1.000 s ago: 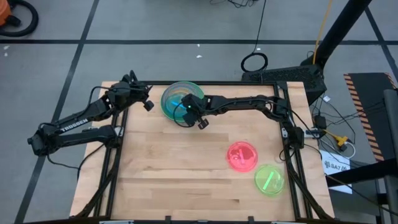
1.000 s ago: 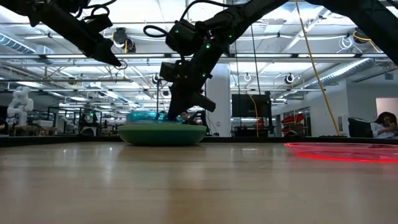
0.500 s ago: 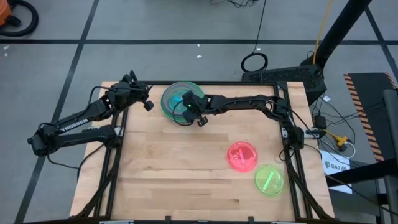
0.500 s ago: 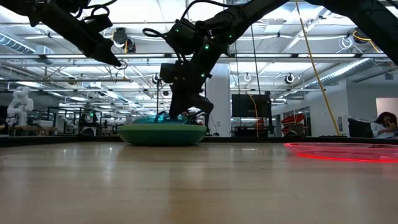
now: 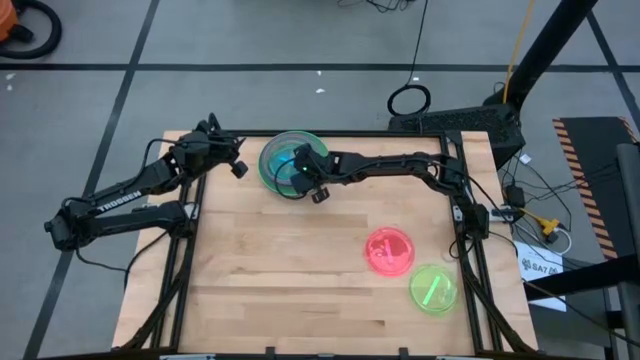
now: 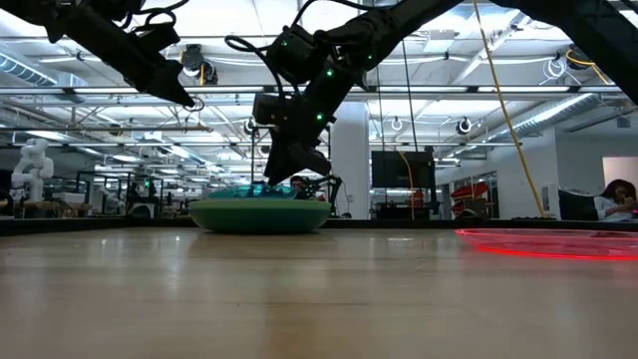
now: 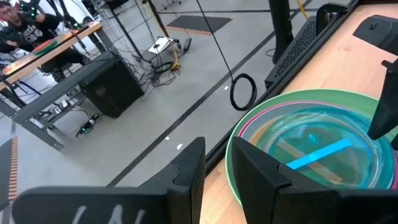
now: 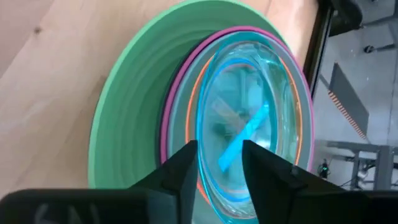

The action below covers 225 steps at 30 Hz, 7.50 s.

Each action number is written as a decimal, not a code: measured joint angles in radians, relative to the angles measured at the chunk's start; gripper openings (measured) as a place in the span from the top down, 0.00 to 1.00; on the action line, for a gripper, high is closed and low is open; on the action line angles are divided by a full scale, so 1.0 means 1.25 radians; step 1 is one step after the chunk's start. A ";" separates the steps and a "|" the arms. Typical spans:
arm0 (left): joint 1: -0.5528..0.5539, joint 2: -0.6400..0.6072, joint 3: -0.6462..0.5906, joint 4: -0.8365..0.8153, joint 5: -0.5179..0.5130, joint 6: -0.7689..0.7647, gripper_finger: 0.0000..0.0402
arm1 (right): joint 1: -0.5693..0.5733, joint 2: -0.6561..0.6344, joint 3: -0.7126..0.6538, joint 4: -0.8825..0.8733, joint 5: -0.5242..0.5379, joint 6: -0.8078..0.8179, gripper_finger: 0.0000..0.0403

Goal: Stack plastic plates
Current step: Stack the red plate on the blue plate

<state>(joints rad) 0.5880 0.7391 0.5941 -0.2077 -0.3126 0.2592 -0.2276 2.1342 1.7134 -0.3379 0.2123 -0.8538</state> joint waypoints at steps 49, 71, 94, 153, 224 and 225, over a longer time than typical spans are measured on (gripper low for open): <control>-0.102 0.000 0.000 0.071 0.076 -0.107 0.78 | 0.067 -0.458 -0.295 -0.630 -0.301 1.034 0.59; -0.149 0.000 0.000 0.061 0.076 -0.110 0.78 | 0.201 -0.575 -0.722 -0.486 -0.248 1.552 0.59; -0.164 0.000 0.000 0.061 0.076 -0.107 0.78 | 0.241 -0.575 -0.811 -0.258 -0.187 1.568 0.64; -0.368 0.155 0.000 0.219 0.189 -0.193 0.78 | 0.240 -0.662 -0.809 0.459 0.405 0.860 1.00; -0.209 -0.005 0.121 -0.040 -0.109 0.117 0.78 | -0.289 -0.023 0.023 -0.076 -0.362 1.093 1.00; -0.209 -0.005 0.121 -0.041 -0.108 0.117 0.78 | -0.291 -0.020 0.023 -0.074 -0.361 1.093 1.00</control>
<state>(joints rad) 0.3271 0.7326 0.7460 -0.2588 -0.4481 0.4057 -0.5917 2.1094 1.7420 -0.4299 -0.2394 0.5120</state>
